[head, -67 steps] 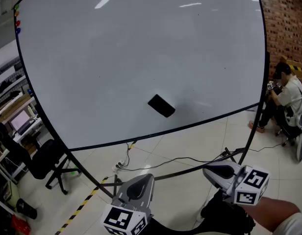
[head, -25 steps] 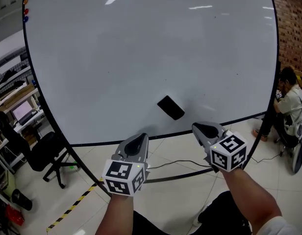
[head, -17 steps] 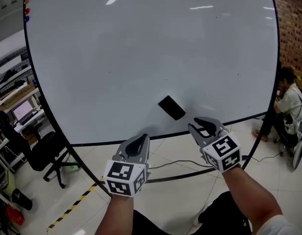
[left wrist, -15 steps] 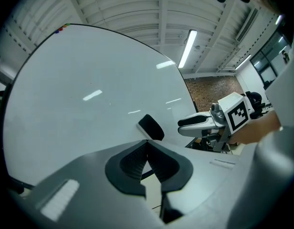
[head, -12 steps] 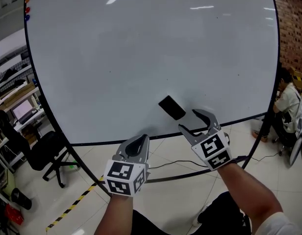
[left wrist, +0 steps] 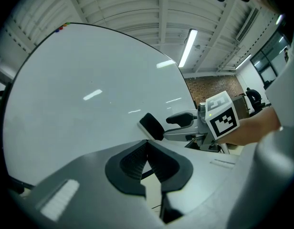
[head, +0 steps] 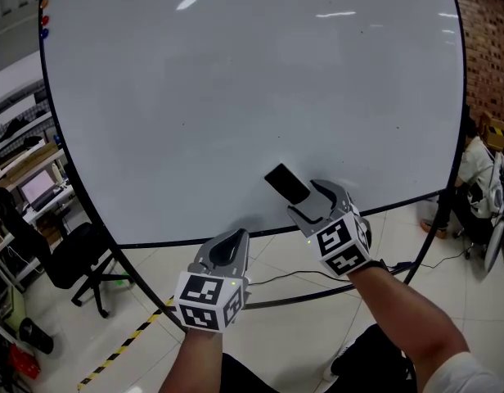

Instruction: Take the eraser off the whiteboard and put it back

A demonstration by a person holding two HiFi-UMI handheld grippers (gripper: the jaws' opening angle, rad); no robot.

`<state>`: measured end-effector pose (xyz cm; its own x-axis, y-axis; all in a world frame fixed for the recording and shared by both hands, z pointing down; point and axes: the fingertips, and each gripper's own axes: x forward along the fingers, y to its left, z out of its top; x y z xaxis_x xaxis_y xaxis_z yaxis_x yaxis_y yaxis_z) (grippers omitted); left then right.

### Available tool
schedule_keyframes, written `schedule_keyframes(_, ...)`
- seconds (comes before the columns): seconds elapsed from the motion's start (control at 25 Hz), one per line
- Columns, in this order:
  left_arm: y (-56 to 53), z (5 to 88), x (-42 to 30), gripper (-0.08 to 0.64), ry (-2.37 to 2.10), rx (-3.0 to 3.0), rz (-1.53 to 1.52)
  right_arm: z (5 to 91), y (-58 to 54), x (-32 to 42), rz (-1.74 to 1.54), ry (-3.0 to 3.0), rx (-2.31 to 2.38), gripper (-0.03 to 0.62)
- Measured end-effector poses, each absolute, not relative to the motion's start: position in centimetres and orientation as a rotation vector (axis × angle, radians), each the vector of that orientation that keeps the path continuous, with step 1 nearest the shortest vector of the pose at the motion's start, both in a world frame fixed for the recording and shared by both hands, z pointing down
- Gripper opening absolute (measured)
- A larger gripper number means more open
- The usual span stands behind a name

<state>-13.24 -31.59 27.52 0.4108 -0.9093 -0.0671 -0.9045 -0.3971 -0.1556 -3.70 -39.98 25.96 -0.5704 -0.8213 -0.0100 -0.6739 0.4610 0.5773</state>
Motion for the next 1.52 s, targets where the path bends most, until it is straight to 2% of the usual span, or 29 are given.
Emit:
schedule_keyframes(0.44, -31.3, 28.3, -13.0, 0.017, 1.613, -2.511, -0.05, 25.3, -42.4, -6.7, -0.921, -2.298, 1.309, 0.273)
schedule_keyframes(0.92, -30.9, 28.4, -13.5, 0.017, 1.608, -2.517, -0.041, 25.1, -44.9, -7.7, -0.862, -2.237, 1.426, 0.272)
schedule_keyframes(1.52, -30.7, 28.4, -13.4, 0.017, 1.606, -2.524, -0.032, 24.9, -44.7, -6.8, -0.788, -2.275, 1.43, 0.238)
